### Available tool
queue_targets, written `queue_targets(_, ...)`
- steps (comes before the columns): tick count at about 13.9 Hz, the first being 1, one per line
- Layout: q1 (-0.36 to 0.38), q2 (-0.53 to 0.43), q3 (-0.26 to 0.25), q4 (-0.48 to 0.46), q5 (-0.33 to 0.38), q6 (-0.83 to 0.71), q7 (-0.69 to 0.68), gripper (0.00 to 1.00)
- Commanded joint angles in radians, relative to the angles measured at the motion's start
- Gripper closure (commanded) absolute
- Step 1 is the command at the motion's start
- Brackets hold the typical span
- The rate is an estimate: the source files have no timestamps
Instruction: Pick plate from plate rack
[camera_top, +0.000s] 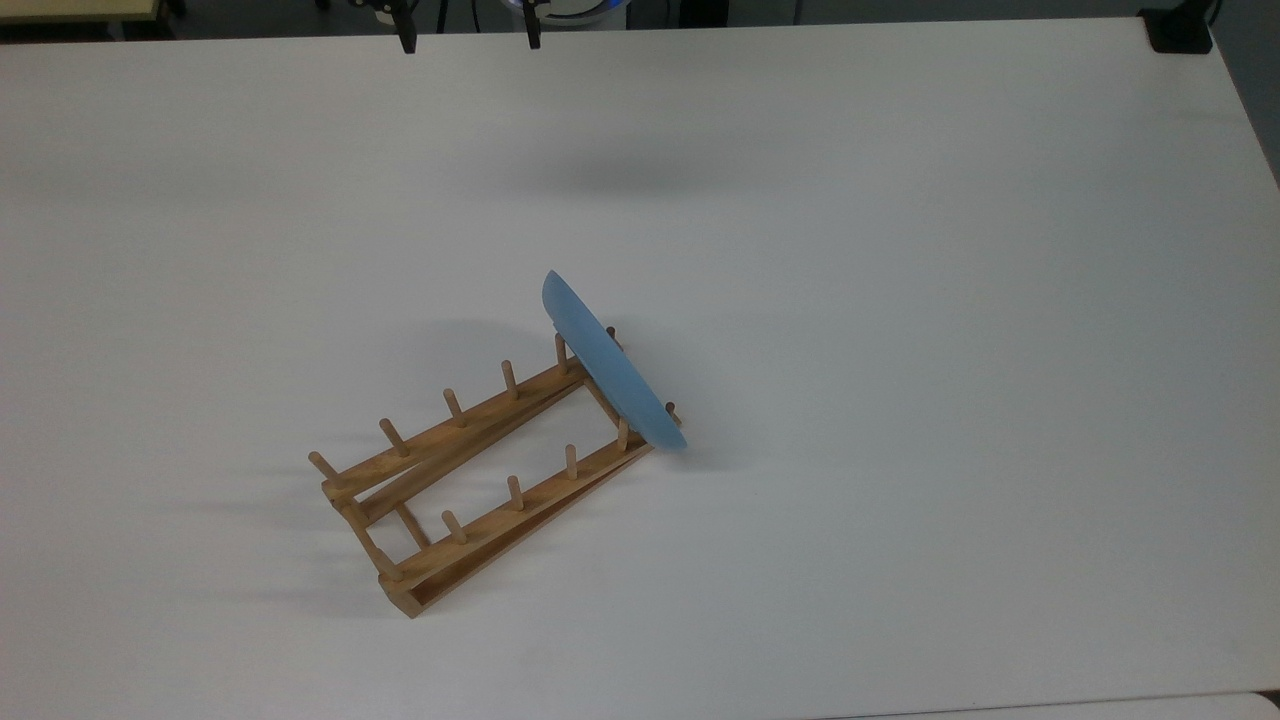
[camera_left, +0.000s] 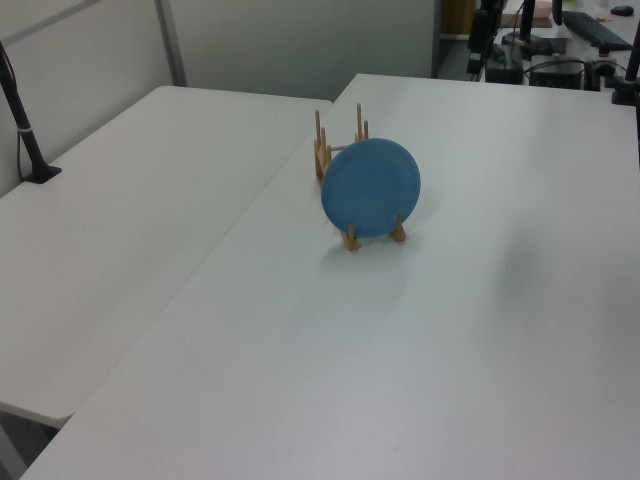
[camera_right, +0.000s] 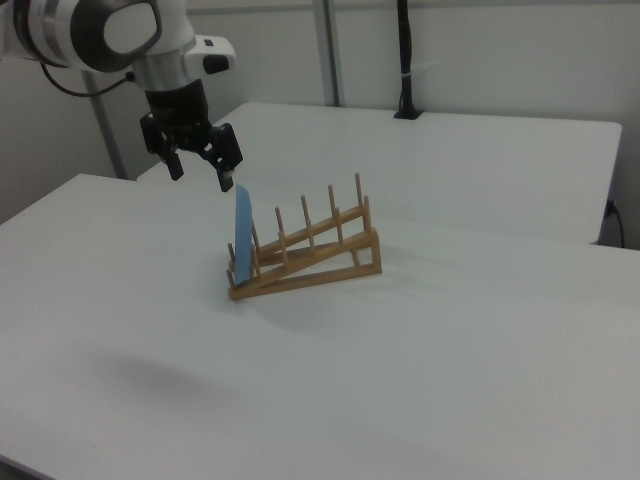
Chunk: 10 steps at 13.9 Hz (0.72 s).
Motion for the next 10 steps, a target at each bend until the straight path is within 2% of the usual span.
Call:
queue_targets(1,0.013,-0.013,-0.004,-0.014,-0.014,0.009,0.024,0.00)
queue_targets(10,0.012,-0.010,0.004,-0.014,-0.014,0.011,0.055,0.00)
